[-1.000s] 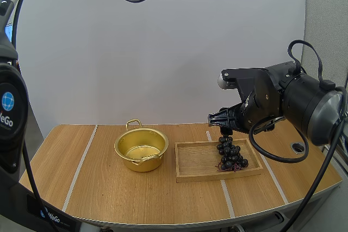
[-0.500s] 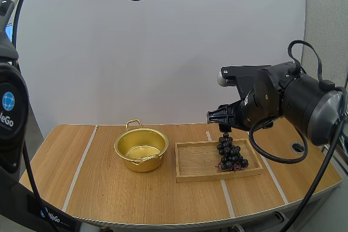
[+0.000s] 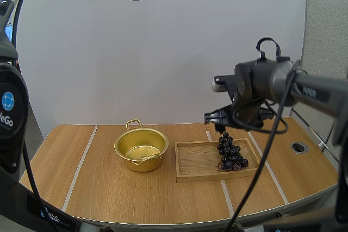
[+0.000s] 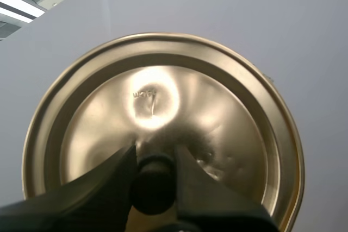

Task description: Open the pot, put the grape inside, and close it

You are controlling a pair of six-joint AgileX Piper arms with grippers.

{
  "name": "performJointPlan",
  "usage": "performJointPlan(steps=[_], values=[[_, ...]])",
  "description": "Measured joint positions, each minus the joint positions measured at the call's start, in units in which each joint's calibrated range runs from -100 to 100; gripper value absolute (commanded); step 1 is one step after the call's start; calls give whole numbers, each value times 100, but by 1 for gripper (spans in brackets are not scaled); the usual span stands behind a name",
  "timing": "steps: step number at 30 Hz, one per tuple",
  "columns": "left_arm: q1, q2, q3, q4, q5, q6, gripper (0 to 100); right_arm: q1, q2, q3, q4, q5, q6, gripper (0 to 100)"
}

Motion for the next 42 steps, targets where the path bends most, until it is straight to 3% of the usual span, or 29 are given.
performJointPlan(steps=[8, 12, 20, 42], values=[[0, 0, 0, 0, -32, 0, 0, -589, 1021, -708, 1325, 77, -1175, 100], [0, 0, 0, 0, -32, 0, 0, -772, 1449, -882, 1647, 182, -1670, 100], [0, 0, 0, 0, -49, -8, 0, -817, 2284, -937, 1778, 165, -2083, 100], [0, 0, 0, 0, -49, -8, 0, -817, 3637, -937, 1889, -475, -2406, 100]])
